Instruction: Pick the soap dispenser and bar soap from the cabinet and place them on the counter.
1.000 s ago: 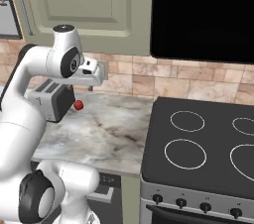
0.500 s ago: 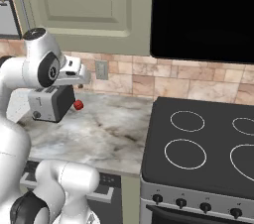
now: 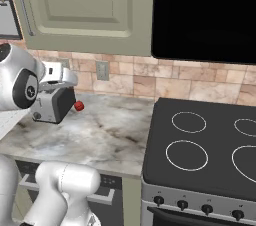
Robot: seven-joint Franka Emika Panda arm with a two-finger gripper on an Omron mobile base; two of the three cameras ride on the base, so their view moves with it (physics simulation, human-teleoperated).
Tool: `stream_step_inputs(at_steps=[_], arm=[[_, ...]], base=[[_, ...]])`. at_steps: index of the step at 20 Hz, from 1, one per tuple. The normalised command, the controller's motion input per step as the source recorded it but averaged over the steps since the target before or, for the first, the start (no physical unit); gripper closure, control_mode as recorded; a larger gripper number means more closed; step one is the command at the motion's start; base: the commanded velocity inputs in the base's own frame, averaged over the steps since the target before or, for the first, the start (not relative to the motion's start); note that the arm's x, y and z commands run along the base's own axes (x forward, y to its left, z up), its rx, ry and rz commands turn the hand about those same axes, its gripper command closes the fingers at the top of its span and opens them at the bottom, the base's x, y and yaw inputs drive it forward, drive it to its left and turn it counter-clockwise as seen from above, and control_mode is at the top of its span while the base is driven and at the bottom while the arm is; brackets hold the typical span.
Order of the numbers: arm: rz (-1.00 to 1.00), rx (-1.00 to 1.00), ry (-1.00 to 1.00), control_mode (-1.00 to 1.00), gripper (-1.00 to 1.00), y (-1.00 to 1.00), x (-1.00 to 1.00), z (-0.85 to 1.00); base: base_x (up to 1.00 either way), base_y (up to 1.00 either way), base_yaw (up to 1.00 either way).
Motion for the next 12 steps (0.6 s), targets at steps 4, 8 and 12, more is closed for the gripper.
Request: stream_step_inputs(at_steps=[4,8,12], arm=[[0.00,-0.07,-0.20,-1.00,-1.00,0.20,-0.29,0.21],[0.00,0.00,-0.07,-1.00,-1.00,0.08,-0.11,0.13],[-0.03,0.02,-0.05,-1.00,-1.00,-0.03,0.02,0.09]], base=[[0.00,0.00,0.00],[0.00,0.00,0.00],[0.00,0.00,0.00]])
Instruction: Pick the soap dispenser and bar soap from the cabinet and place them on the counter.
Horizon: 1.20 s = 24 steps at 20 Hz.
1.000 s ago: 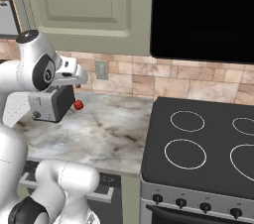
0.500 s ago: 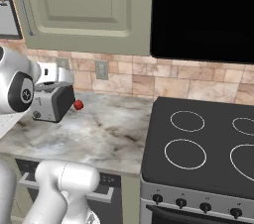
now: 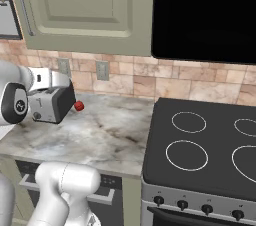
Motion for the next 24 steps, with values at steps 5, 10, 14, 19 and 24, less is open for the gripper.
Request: stream_step_inputs(at_steps=[5,10,14,19,24], arm=[[-0.01,0.01,-0.01,-1.00,-1.00,0.06,0.00,0.00],[0.03,0.09,0.05,-1.00,-1.00,0.01,0.00,0.04],[0.02,0.15,0.00,-1.00,-1.00,0.05,0.00,0.12],[0.02,0.13,0.01,-1.00,-1.00,0.13,0.00,0.13],[0.00,0.08,-0.01,-1.00,-1.00,0.18,0.00,0.14]], base=[[0.00,0.00,0.00],[0.00,0.00,0.00],[0.00,0.00,0.00],[0.00,0.00,0.00],[0.00,0.00,0.00]])
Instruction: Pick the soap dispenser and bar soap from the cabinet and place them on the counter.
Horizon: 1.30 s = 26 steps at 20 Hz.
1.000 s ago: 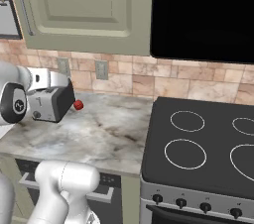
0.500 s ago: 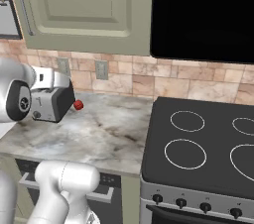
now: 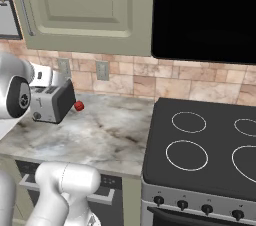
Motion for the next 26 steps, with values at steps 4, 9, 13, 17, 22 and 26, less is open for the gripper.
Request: stream_step_inputs(at_steps=[4,9,13,17,22,26], arm=[[-0.02,0.05,-0.04,-1.00,-1.00,0.21,-0.09,0.25],[0.00,0.04,-0.04,-1.00,-1.00,0.22,-0.11,0.24],[0.05,0.01,0.00,-1.00,-1.00,0.19,-0.11,0.20],[0.11,0.00,0.04,-1.00,-1.00,0.22,-0.04,0.20],[0.08,0.00,0.03,-1.00,-1.00,0.22,0.00,0.17],[0.06,0.00,0.00,-1.00,-1.00,0.24,-0.01,0.22]], base=[[0.00,0.00,0.00],[0.00,0.00,0.00],[0.00,0.00,0.00],[0.00,0.00,0.00],[0.00,0.00,0.00],[0.00,0.00,0.00]])
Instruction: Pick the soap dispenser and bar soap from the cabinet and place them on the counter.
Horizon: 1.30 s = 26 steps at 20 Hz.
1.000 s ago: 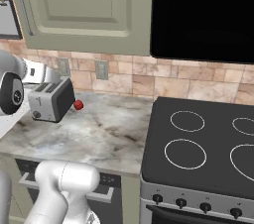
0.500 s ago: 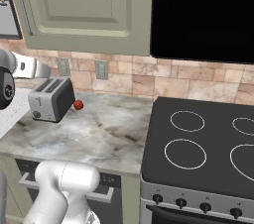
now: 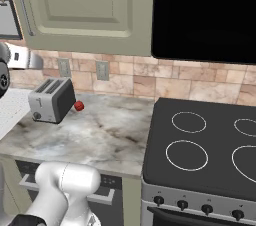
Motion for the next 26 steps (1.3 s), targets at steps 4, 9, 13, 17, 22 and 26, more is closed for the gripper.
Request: stream_step_inputs(at_steps=[4,9,13,17,22,26], arm=[[0.02,0.00,-0.03,-1.00,-1.00,0.26,0.00,0.24],[0.00,-0.01,-0.04,-1.00,-1.00,0.30,0.03,0.25],[0.00,0.00,-0.01,-1.00,-1.00,0.24,0.13,0.26],[-0.01,0.00,-0.02,-1.00,-1.00,0.00,0.26,0.19],[0.00,-0.02,-0.01,-1.00,-1.00,0.00,0.40,0.10],[-0.01,-0.02,0.00,-1.00,-1.00,0.05,0.43,0.12]], base=[[0.00,0.00,0.00],[0.00,0.00,0.00],[0.00,0.00,0.00],[0.00,0.00,0.00],[0.00,0.00,0.00],[0.00,0.00,0.00]])
